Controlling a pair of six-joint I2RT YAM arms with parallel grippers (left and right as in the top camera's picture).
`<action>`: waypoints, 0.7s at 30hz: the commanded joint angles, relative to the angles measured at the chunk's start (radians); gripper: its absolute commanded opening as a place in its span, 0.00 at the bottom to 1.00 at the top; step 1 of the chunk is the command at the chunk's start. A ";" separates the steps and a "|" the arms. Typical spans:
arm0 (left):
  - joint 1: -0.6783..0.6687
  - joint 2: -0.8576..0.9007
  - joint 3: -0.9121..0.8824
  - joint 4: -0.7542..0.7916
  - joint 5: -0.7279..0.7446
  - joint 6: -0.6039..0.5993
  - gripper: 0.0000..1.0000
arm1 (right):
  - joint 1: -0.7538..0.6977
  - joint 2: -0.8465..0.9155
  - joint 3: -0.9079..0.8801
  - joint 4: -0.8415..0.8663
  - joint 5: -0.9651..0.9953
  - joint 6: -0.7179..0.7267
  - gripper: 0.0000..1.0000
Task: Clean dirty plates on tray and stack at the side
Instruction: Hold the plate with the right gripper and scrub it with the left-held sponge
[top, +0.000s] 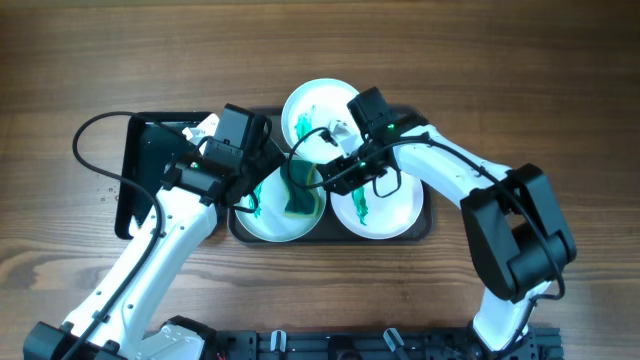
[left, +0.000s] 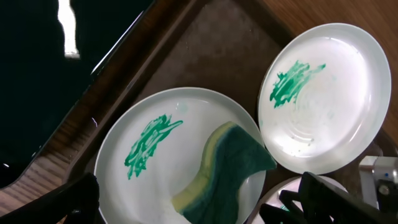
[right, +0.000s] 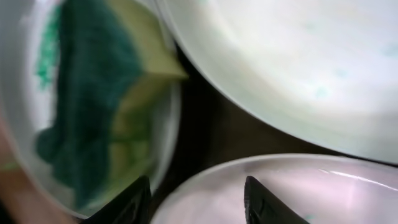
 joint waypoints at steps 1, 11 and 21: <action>0.008 0.008 0.003 -0.010 -0.037 0.016 1.00 | 0.004 0.017 0.016 -0.002 0.102 0.054 0.50; 0.105 0.008 0.003 -0.047 -0.014 0.017 1.00 | 0.004 -0.005 0.161 -0.099 -0.081 0.041 0.49; 0.111 0.008 0.003 -0.039 -0.007 0.017 1.00 | 0.028 0.079 0.146 -0.089 -0.087 0.047 0.50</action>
